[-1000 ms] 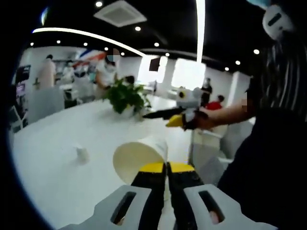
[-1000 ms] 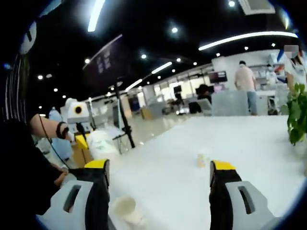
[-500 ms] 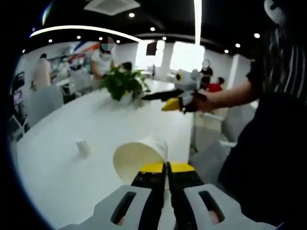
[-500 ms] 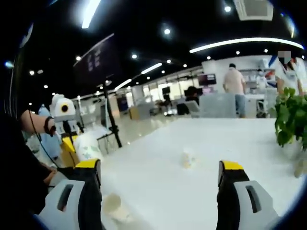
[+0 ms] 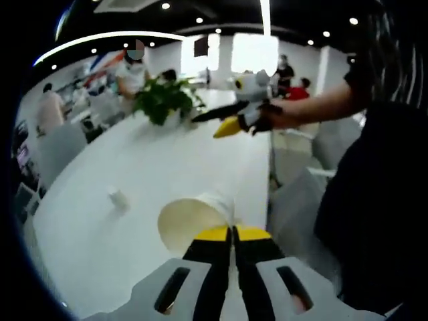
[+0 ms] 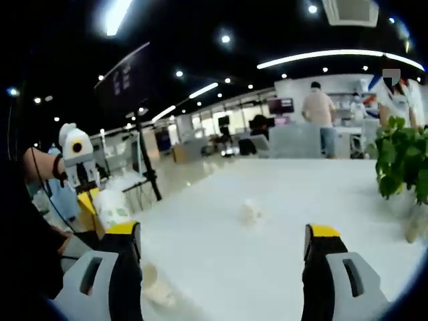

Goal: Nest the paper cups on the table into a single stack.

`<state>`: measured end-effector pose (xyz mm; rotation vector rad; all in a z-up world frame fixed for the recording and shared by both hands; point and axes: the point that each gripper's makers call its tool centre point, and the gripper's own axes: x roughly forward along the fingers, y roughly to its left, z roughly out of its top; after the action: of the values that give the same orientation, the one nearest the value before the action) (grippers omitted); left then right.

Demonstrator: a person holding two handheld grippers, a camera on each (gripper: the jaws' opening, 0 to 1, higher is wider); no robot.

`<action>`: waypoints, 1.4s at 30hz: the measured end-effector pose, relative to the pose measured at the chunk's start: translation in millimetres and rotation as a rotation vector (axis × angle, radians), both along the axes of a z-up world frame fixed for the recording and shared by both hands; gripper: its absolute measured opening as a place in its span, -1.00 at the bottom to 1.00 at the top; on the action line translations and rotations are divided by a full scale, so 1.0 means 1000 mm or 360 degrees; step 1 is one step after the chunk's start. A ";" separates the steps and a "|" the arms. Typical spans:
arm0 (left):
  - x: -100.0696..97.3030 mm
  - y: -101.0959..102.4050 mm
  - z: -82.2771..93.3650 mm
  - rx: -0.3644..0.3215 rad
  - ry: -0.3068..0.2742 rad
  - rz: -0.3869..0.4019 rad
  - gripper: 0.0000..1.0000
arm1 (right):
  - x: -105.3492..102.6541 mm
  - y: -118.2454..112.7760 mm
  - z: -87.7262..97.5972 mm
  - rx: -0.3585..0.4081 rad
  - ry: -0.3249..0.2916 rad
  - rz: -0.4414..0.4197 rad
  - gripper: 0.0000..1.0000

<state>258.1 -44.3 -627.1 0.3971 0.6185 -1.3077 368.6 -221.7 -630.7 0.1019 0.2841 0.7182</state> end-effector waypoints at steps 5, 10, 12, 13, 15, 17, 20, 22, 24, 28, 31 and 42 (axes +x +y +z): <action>0.002 -0.002 0.002 0.0112 0.0016 -0.0003 -1.00 | -0.003 -0.002 -0.004 0.0011 0.0005 -0.0009 1.00; 0.000 -0.009 0.002 0.0241 -0.0030 -0.0115 -1.00 | -0.004 -0.005 -0.008 0.0041 0.0022 -0.0026 0.99; -0.004 -0.009 -0.002 0.0330 -0.0031 -0.0160 -1.00 | -0.005 -0.005 -0.007 0.0057 0.0019 -0.0025 0.98; -0.005 -0.009 -0.005 0.0377 -0.0056 -0.0188 -1.00 | -0.005 -0.005 -0.007 0.0056 0.0016 -0.0027 0.98; -0.010 -0.007 -0.011 0.0474 -0.0071 -0.0255 -1.00 | -0.005 -0.004 -0.008 0.0061 0.0017 -0.0027 0.98; -0.012 -0.011 -0.012 0.0492 -0.0082 -0.0286 -1.00 | -0.006 -0.004 -0.010 0.0074 0.0028 -0.0027 0.98; -0.015 -0.012 -0.014 0.0554 -0.0107 -0.0353 -1.00 | -0.009 -0.001 -0.011 0.0107 0.0044 -0.0012 0.98; -0.015 -0.013 -0.014 0.0607 -0.0145 -0.0393 -1.00 | -0.012 0.001 -0.012 0.0095 0.0044 -0.0001 0.98; -0.016 -0.015 -0.014 0.0645 -0.0174 -0.0442 -1.00 | -0.014 0.001 -0.014 0.0082 0.0050 0.0010 0.98; -0.021 -0.017 -0.015 0.0756 -0.0251 -0.0573 -1.00 | -0.016 0.001 -0.014 0.0096 0.0052 0.0015 0.98; -0.026 -0.021 -0.018 0.0800 -0.0311 -0.0665 -1.00 | -0.015 -0.002 -0.012 0.0106 0.0045 0.0005 0.97; -0.024 -0.016 -0.031 0.0983 -0.0560 -0.0940 -1.00 | -0.021 -0.006 -0.009 0.0117 0.0046 0.0004 0.97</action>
<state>234.3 -59.8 -658.1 1.3677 0.6179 -1.5276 348.0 -227.2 -639.6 0.1819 0.2856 0.7302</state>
